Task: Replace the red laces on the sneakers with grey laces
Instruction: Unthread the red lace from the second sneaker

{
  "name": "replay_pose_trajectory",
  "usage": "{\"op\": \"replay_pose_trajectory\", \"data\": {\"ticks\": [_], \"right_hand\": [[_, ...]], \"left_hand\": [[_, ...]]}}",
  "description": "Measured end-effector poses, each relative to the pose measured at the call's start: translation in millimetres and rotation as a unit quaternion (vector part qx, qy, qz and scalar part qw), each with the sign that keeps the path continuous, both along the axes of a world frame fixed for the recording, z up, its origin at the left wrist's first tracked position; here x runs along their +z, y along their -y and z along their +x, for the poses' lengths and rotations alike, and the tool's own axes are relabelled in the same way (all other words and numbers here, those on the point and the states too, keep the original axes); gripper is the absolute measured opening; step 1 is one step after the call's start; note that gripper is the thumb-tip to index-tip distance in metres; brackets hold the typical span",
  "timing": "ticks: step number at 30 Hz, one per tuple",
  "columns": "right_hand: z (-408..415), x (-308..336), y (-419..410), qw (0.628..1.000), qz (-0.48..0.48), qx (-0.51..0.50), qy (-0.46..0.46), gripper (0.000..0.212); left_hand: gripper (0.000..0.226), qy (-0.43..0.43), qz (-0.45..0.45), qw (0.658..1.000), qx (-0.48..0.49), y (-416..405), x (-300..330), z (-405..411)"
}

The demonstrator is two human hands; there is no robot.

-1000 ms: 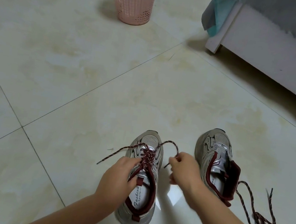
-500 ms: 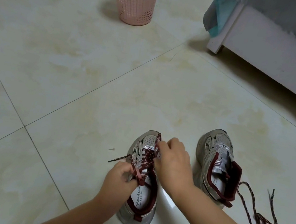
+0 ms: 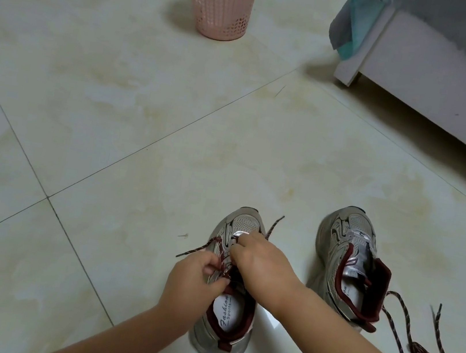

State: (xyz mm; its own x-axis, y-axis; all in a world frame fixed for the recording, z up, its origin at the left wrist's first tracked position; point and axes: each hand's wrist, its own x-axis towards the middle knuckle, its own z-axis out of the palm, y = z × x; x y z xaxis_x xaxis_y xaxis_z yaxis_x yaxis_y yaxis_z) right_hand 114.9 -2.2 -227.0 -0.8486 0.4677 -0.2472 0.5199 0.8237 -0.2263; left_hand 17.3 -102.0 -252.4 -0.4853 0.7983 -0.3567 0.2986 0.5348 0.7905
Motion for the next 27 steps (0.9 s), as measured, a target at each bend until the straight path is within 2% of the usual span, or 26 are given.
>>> {"op": "replay_pose_trajectory", "data": {"ticks": [2, 4, 6, 8, 11, 14, 17, 19, 23, 24, 27], "right_hand": [[1, -4, -1, 1.000, -0.022, -0.021, -0.001, 0.020], [2, -7, -4, 0.990, -0.068, -0.116, -0.035, 0.017], [3, -10, -8, 0.962, -0.130, -0.231, -0.059, 0.022], [3, -13, -8, 0.937, -0.183, -0.289, -0.069, 0.028], [2, -11, -7, 0.939, -0.192, -0.264, -0.107, 0.012], [2, -13, -7, 0.960, -0.178, -0.196, -0.087, 0.016], [-1, -16, -6, 0.957, -0.153, -0.222, -0.105, 0.010], [0, -18, -7, 0.931, -0.168, -0.295, -0.135, 0.010], [6, -21, -8, 0.812, -0.279, -0.467, -0.211, 0.025], [7, -21, -7, 0.817, -0.278, -0.461, -0.208, 0.025], [3, -14, -1, 0.907, -0.197, -0.327, -0.179, 0.012]], "left_hand": [[0.020, -0.009, 0.005, 1.000, 0.000, 1, 0, 0], [0.017, -0.007, 0.007, 1.000, 0.002, 2, 0, 0], [0.018, -0.005, 0.010, 1.000, -0.003, 2, 2, -1], [0.018, -0.009, 0.013, 1.000, -0.007, 2, 2, 0], [0.015, -0.021, 0.012, 1.000, -0.006, 1, 2, 1], [0.020, -0.028, 0.017, 0.999, -0.014, 1, 2, 1], [0.016, -0.035, 0.019, 0.999, -0.018, 1, 2, 1], [0.012, -0.040, 0.020, 0.999, -0.019, 1, 1, 1], [0.012, -0.044, 0.030, 0.998, -0.027, 0, 2, 1], [0.012, -0.045, 0.032, 0.998, -0.027, 0, 1, 2], [0.011, -0.047, 0.029, 0.998, -0.027, 0, 1, 2]]}}
